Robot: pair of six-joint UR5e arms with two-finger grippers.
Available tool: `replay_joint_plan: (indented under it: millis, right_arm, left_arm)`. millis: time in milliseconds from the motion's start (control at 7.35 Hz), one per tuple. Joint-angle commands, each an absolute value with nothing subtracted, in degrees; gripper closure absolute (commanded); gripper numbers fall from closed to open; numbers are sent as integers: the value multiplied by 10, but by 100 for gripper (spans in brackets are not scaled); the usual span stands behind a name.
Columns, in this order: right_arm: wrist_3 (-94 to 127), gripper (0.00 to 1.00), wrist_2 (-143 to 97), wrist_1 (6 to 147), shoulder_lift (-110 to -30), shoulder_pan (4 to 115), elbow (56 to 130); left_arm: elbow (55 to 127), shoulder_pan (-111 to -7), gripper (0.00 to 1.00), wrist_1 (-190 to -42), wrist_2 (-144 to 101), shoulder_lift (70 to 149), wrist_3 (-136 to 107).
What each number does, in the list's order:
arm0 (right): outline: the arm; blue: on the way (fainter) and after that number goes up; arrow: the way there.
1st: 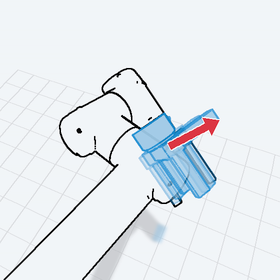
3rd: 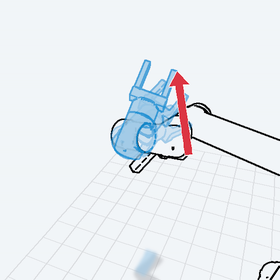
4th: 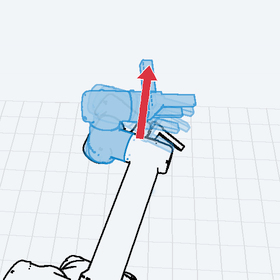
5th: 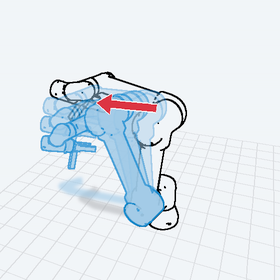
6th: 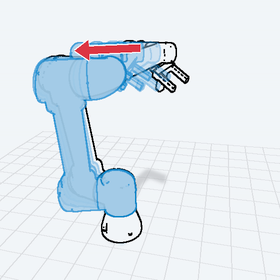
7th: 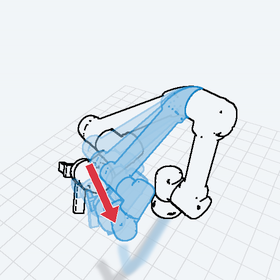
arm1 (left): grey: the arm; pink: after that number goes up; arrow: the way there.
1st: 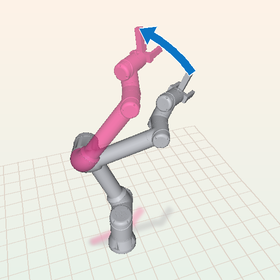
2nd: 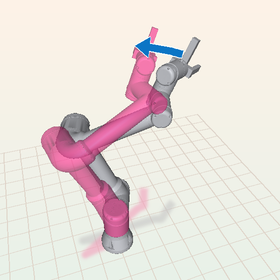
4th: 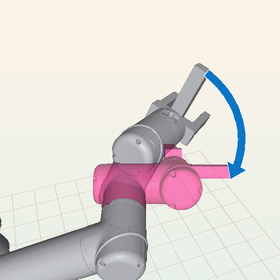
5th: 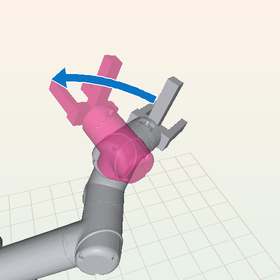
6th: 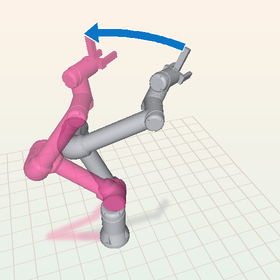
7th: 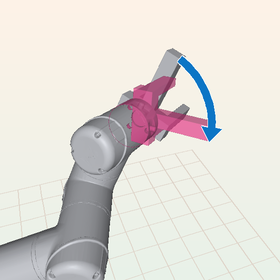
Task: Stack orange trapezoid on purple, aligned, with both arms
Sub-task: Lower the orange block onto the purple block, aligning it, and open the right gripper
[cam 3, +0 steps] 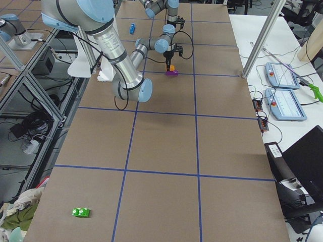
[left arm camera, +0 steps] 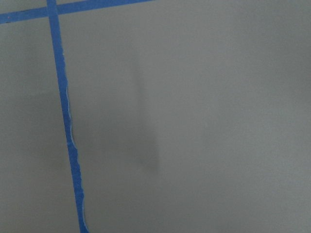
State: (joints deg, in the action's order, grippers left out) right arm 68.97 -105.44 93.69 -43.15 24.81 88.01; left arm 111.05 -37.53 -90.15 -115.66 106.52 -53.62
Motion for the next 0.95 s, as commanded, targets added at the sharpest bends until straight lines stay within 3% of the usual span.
replay_joint_plan:
  millis: [0,816]
  right_arm:
    - [685,100,-1055,937,-431,247,870]
    - [692,100,-1056,936,-432,245,867]
  left_arm:
    - [1111,-375,0,-901,-1157,1065,-540]
    - [1111,-374,0,-901,-1157,1066,-548]
